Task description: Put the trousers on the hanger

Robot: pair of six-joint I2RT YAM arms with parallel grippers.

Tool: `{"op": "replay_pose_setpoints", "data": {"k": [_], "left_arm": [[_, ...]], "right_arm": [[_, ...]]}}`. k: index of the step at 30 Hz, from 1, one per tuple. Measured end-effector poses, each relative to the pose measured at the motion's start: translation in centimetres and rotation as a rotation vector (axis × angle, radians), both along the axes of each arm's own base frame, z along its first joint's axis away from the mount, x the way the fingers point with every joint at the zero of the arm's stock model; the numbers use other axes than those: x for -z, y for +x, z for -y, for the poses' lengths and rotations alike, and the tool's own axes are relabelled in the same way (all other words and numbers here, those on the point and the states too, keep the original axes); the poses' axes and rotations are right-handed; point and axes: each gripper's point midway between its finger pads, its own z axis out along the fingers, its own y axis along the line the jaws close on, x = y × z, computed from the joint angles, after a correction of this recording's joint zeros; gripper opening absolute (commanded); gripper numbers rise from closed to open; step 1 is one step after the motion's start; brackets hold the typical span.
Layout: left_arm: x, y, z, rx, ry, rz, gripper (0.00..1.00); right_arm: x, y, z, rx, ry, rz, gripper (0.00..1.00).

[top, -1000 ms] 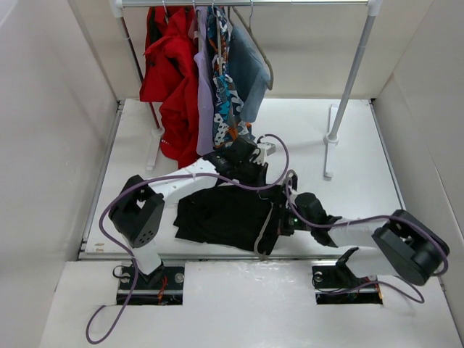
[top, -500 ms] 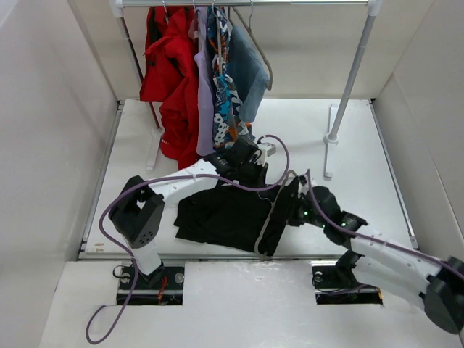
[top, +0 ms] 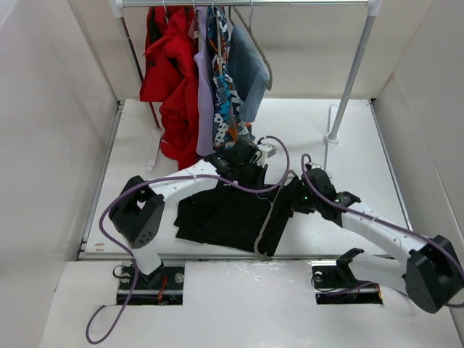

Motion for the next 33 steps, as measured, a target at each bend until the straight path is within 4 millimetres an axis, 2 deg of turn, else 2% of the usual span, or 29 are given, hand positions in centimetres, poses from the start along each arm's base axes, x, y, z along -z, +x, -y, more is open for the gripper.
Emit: {"op": "replay_pose_setpoints", "data": {"k": [4, 9, 13, 14, 23, 31, 33], "left_arm": [[0.1, 0.1, -0.1, 0.002, 0.008, 0.009, 0.0], [0.2, 0.0, -0.1, 0.008, 0.016, 0.02, 0.0], [0.0, -0.1, 0.1, 0.038, 0.034, 0.057, 0.0], [-0.2, -0.1, 0.3, 0.05, 0.035, 0.068, 0.0], [-2.9, 0.1, 2.7, 0.187, 0.002, 0.196, 0.0], [-3.5, -1.1, 4.4, 0.291, -0.056, 0.209, 0.0], [-3.4, -1.2, 4.5, 0.287, -0.057, 0.204, 0.0]], "right_arm": [[0.4, 1.0, 0.6, 0.014, -0.018, -0.005, 0.0], [0.8, 4.0, 0.0, 0.015, 0.054, 0.053, 0.0], [4.8, 4.4, -0.4, 0.004, 0.08, -0.004, 0.0], [5.2, 4.7, -0.8, -0.003, 0.106, 0.001, 0.0], [5.2, 7.8, -4.7, -0.042, 0.356, 0.142, 0.0], [4.7, 8.0, -5.5, -0.054, 0.437, 0.196, 0.0], [4.6, 7.7, -5.5, -0.065, 0.413, 0.18, 0.07]]}}
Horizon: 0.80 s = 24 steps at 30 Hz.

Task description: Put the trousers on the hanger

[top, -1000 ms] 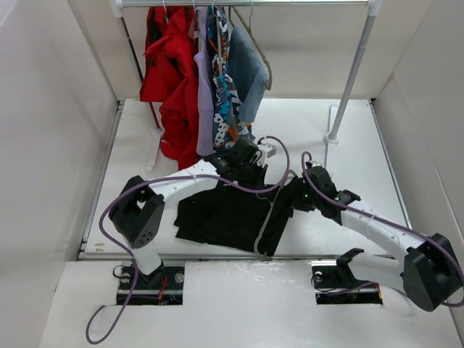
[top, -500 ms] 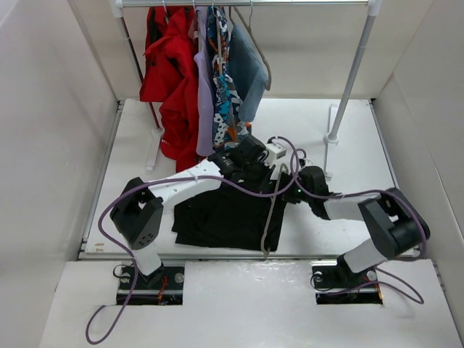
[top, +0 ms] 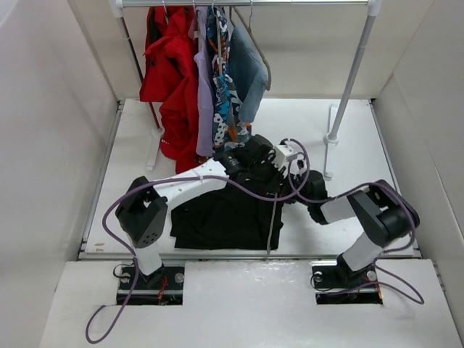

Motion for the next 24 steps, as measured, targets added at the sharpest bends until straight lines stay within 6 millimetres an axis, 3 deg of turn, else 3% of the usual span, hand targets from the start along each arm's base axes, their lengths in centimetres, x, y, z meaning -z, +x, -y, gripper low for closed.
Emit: {"op": "replay_pose_setpoints", "data": {"k": [3, 9, 16, 20, 24], "left_arm": [[0.2, 0.1, 0.0, -0.018, 0.005, -0.01, 0.0], [0.5, 0.8, -0.3, -0.09, 0.026, -0.005, 0.0], [0.5, 1.3, -0.3, -0.144, 0.037, 0.013, 0.0], [0.5, 1.6, -0.3, -0.162, 0.037, 0.015, 0.0], [0.5, 1.7, -0.3, -0.178, 0.035, 0.011, 0.0]], "right_arm": [[-0.2, -1.3, 0.6, -0.011, -0.073, -0.032, 0.11], [-3.7, -3.7, 3.1, 0.023, -0.181, -0.017, 0.24], [-2.7, -7.1, 5.4, 0.02, -0.312, -0.131, 0.46], [-4.5, -9.6, 4.5, -0.03, -0.318, -0.106, 0.49], [-7.2, -10.6, 2.8, -0.061, -0.271, -0.051, 0.52]]}}
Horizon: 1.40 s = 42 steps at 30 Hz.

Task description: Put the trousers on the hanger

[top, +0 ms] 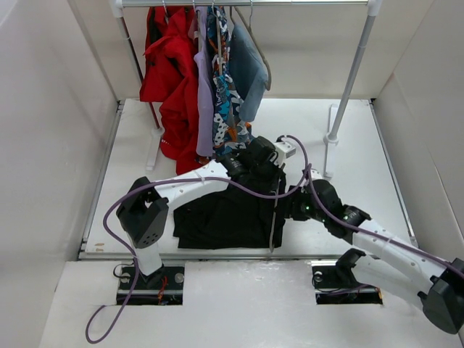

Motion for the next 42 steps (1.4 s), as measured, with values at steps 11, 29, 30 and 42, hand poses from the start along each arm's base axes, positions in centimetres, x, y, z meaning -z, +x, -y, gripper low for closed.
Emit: {"op": "replay_pose_setpoints", "data": {"k": [11, 29, 30, 42], "left_arm": [[0.4, 0.7, -0.2, -0.052, 0.011, -0.017, 0.0], [0.4, 1.1, 0.1, -0.065, 0.014, -0.023, 0.0], [0.4, 1.1, 0.1, -0.066, 0.013, -0.024, 0.0], [0.2, 0.8, 0.3, -0.059, 0.011, -0.042, 0.0]], "right_arm": [[3.2, 0.5, -0.5, 0.048, -0.085, -0.098, 0.42], [5.0, 2.1, -0.6, 0.115, -0.137, -0.128, 0.52], [4.7, 2.3, -0.7, 0.111, -0.147, -0.122, 0.45], [3.1, 3.9, -0.8, 0.129, -0.156, -0.07, 0.09]]}}
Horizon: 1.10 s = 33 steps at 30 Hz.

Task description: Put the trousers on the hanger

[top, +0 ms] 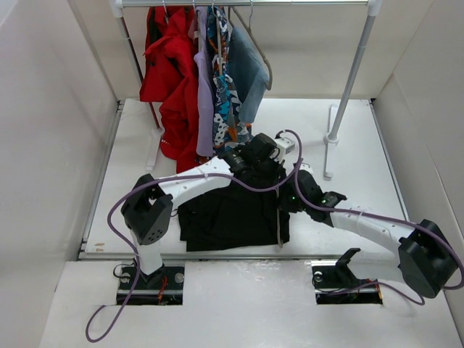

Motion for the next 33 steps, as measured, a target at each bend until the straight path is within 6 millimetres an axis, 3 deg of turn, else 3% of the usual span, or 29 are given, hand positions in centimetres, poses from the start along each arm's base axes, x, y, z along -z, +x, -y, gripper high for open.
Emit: {"op": "replay_pose_setpoints", "data": {"k": [1, 4, 5, 6, 8, 9, 12, 13, 18, 23, 24, 25, 26, 28, 30, 33], "left_arm": [[0.1, 0.0, 0.0, 0.002, 0.002, -0.002, 0.0], [0.2, -0.1, -0.1, 0.005, 0.007, -0.003, 0.0], [0.2, -0.1, -0.1, 0.007, 0.008, -0.003, 0.0], [0.0, 0.0, 0.0, 0.008, 0.003, -0.001, 0.01], [0.0, -0.1, 0.3, 0.014, 0.002, -0.007, 0.12], [0.1, -0.2, 0.4, 0.02, 0.005, -0.015, 0.25], [1.1, -0.4, 0.5, 0.037, 0.027, -0.043, 0.44], [1.4, -0.5, 0.3, 0.045, 0.04, -0.046, 0.54], [1.0, -1.9, 0.1, 0.122, 0.045, -0.059, 0.7], [-2.8, -4.0, -1.5, 0.195, 0.001, 0.036, 0.66], [-3.8, -4.6, -2.3, 0.204, -0.018, 0.06, 0.57], [-5.0, -5.4, -3.3, 0.218, -0.04, 0.089, 0.57], [-6.3, -6.1, -4.0, 0.246, -0.087, 0.145, 0.46], [-7.8, -7.7, -5.6, 0.308, -0.148, 0.235, 0.41], [-8.0, -8.6, -6.6, 0.4, -0.176, 0.349, 0.41], [-5.4, -8.4, -6.9, 0.567, -0.143, 0.558, 0.54]], "right_arm": [[0.1, 0.1, 0.1, 0.005, 0.012, -0.001, 0.17], [0.2, 0.1, 0.0, 0.002, 0.035, -0.003, 0.24], [0.2, 0.1, 0.0, 0.0, 0.039, -0.003, 0.24], [0.3, 0.0, -0.1, -0.005, 0.037, -0.008, 0.15], [0.7, 0.0, -0.2, -0.008, 0.043, -0.015, 0.0], [0.8, 0.1, -0.3, -0.008, 0.048, -0.019, 0.0], [0.6, 0.7, 0.0, 0.0, 0.07, -0.02, 0.0], [0.5, 0.8, 0.3, 0.006, 0.08, -0.023, 0.0], [-0.3, 1.8, 2.1, 0.026, 0.122, -0.015, 0.0], [-0.1, 2.4, 3.2, -0.01, 0.155, -0.03, 0.0], [0.0, 2.6, 3.2, -0.024, 0.167, -0.031, 0.0], [0.0, 2.6, 3.1, -0.036, 0.175, -0.031, 0.0], [0.1, 2.6, 3.1, -0.048, 0.186, -0.032, 0.0], [0.1, 2.8, 3.2, -0.063, 0.21, -0.027, 0.0], [0.1, 2.9, 3.3, -0.075, 0.231, -0.025, 0.0], [0.1, 2.9, 3.5, -0.102, 0.258, -0.024, 0.0]]}}
